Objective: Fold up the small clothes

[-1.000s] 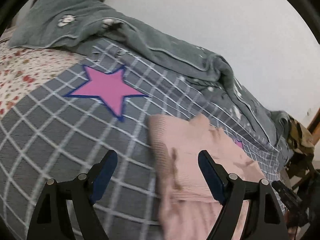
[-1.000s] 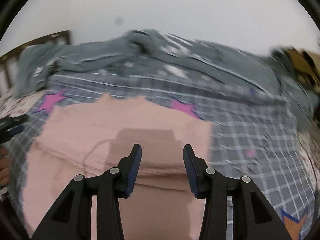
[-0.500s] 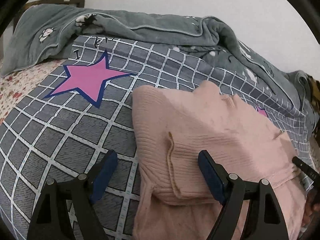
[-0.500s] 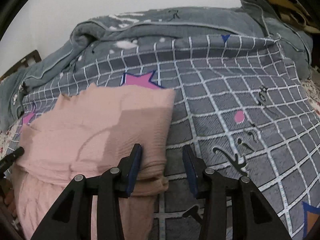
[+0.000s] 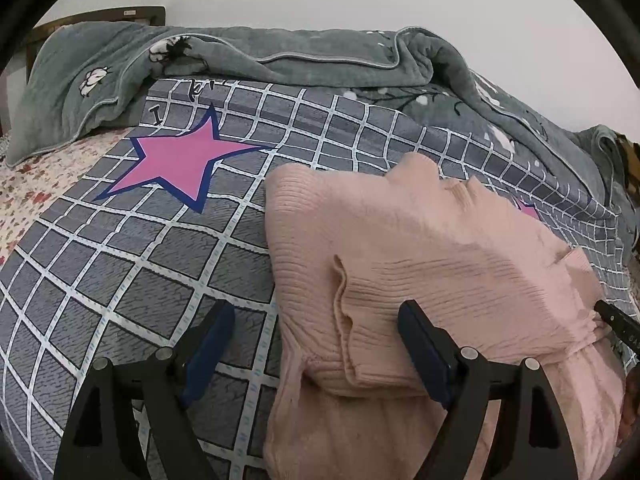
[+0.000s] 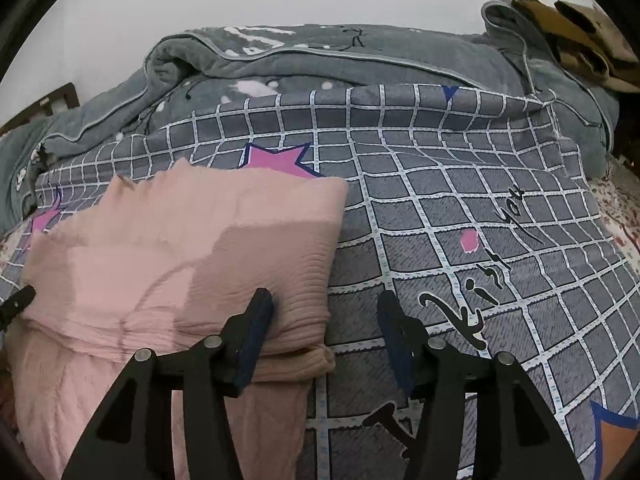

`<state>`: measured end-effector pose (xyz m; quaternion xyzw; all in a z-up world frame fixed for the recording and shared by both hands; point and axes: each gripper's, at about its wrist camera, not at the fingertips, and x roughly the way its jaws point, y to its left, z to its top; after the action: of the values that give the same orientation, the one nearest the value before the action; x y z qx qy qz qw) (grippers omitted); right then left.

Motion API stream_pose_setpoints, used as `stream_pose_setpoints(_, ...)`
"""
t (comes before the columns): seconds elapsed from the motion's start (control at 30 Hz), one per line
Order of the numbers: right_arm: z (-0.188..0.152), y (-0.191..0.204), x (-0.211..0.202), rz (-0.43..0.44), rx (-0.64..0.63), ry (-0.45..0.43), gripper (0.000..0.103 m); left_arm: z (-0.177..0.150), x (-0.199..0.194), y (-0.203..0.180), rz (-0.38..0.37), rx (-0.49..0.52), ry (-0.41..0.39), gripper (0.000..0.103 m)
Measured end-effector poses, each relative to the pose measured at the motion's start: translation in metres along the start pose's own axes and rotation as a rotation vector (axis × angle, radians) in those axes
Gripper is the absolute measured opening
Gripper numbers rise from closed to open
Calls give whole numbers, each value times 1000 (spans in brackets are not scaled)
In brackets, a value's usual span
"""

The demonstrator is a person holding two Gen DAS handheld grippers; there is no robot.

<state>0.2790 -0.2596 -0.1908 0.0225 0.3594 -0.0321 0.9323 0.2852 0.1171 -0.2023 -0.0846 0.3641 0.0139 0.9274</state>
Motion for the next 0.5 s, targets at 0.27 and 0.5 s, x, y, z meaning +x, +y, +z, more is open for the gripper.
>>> stream_pose_setpoints(0.27, -2, -5, -1, 26, 34, -3, 60, 0, 0, 0, 6, 1, -1, 85)
stream_pose_setpoints(0.5, -2, -6, -1, 32, 45, -1, 61, 0, 0, 0, 5, 1, -2, 85)
